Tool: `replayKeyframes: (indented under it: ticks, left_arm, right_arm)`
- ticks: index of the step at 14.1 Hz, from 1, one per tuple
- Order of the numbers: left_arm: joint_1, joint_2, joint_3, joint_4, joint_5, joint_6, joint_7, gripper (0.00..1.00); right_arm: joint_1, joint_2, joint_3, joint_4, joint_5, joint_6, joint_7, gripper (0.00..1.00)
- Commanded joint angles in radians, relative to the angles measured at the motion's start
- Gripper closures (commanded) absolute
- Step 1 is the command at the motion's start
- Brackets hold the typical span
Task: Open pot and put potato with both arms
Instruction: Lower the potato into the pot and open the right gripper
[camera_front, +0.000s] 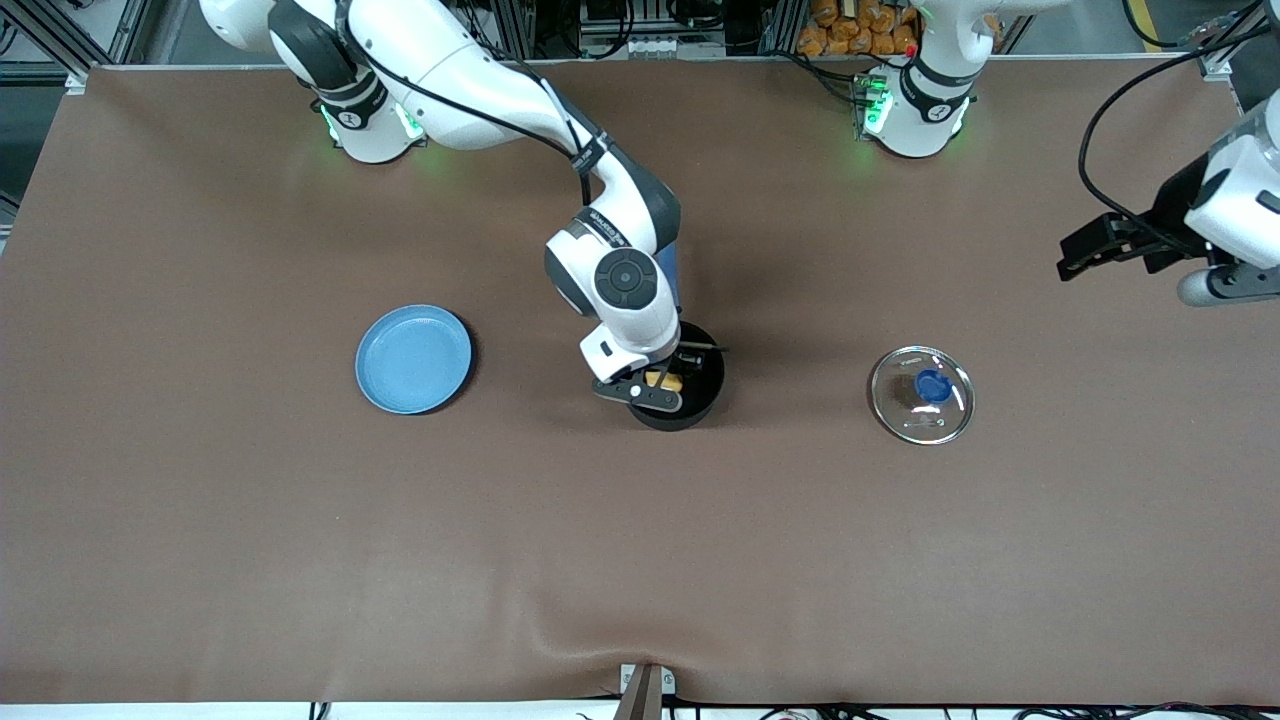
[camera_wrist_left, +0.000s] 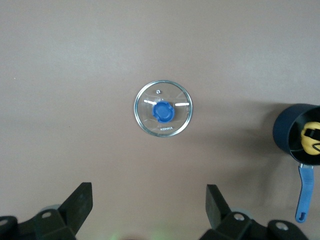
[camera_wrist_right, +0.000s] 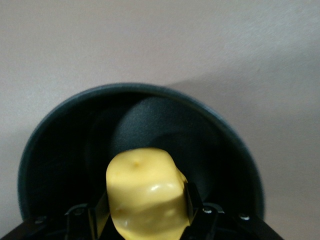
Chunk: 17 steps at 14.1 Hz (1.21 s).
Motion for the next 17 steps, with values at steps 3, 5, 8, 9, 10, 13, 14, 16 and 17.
replayKeyframes:
  ticks: [3, 5, 8, 9, 10, 13, 14, 16, 17]
  left_arm:
    - [-0.001, -0.032, 0.007, -0.018, -0.018, -0.018, 0.016, 0.0]
    - [0.0, -0.031, 0.005, -0.013, -0.018, -0.022, 0.016, 0.0]
    - [0.007, -0.028, 0.005, -0.01, -0.018, -0.021, 0.016, 0.0]
    - [0.007, -0.028, 0.005, -0.01, -0.018, -0.021, 0.016, 0.0]
    - [0.007, -0.028, 0.005, -0.01, -0.018, -0.021, 0.016, 0.0]
    - [0.0, -0.023, 0.005, -0.01, -0.018, -0.021, 0.016, 0.0]
    - [0.003, -0.02, 0.005, -0.01, -0.018, -0.013, 0.016, 0.0]
    - [0.007, -0.016, 0.007, -0.01, -0.046, 0.017, 0.015, 0.0]
    - [0.008, -0.016, 0.007, -0.012, -0.047, 0.019, 0.016, 0.0]
  right_arm:
    - [0.027, 0.041, -0.011, 0.043, -0.024, 0.023, 0.032, 1.0]
    - [0.03, 0.056, -0.011, 0.041, -0.038, 0.038, 0.045, 1.0]
    - [0.031, 0.07, -0.011, 0.038, -0.06, 0.043, 0.048, 1.0]
    - [0.031, 0.072, -0.011, 0.038, -0.06, 0.046, 0.048, 1.0]
    - [0.031, 0.072, -0.011, 0.04, -0.058, 0.049, 0.052, 1.0]
    - [0.036, 0.066, -0.011, 0.044, -0.069, 0.042, 0.086, 0.0]
    - [0.034, 0.055, -0.009, 0.044, -0.069, 0.032, 0.086, 0.0]
    - [0.028, 0.034, -0.006, 0.067, -0.063, -0.016, 0.085, 0.0]
    - [0.028, 0.032, -0.002, 0.104, -0.063, -0.071, 0.086, 0.0]
